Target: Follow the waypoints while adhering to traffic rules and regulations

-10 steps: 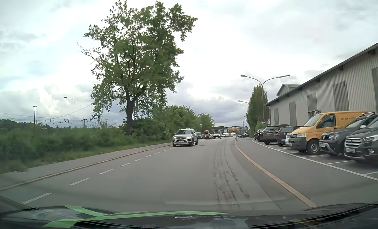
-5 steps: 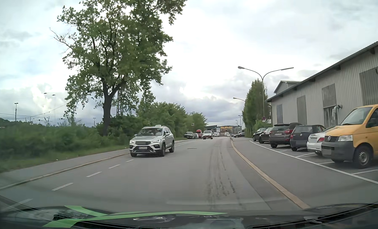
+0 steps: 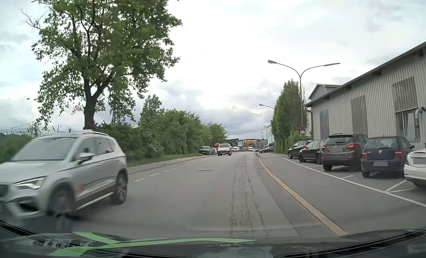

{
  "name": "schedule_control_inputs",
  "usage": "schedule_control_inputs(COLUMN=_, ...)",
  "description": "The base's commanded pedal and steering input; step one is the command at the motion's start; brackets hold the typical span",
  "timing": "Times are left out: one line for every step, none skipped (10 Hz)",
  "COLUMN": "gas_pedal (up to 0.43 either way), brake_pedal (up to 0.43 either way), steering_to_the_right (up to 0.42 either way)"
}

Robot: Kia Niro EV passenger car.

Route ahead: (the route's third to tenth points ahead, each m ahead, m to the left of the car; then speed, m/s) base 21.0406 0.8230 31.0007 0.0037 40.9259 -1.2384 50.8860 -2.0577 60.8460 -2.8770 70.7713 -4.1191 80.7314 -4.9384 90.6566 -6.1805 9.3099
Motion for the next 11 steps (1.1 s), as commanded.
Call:
schedule_control_inputs(gas_pedal=0.000, brake_pedal=0.000, steering_to_the_right=0.012)
schedule_control_inputs(gas_pedal=0.000, brake_pedal=0.000, steering_to_the_right=0.012)
schedule_control_inputs(gas_pedal=0.000, brake_pedal=0.000, steering_to_the_right=0.012)
schedule_control_inputs(gas_pedal=0.000, brake_pedal=0.000, steering_to_the_right=0.012)
schedule_control_inputs(gas_pedal=0.000, brake_pedal=0.000, steering_to_the_right=0.012)
schedule_control_inputs(gas_pedal=0.000, brake_pedal=0.000, steering_to_the_right=0.012)
schedule_control_inputs(gas_pedal=0.000, brake_pedal=0.000, steering_to_the_right=0.011)
schedule_control_inputs(gas_pedal=0.000, brake_pedal=0.000, steering_to_the_right=0.012)
schedule_control_inputs(gas_pedal=0.000, brake_pedal=0.000, steering_to_the_right=0.012)
schedule_control_inputs(gas_pedal=0.000, brake_pedal=0.000, steering_to_the_right=0.011)
schedule_control_inputs(gas_pedal=0.008, brake_pedal=0.000, steering_to_the_right=0.012)
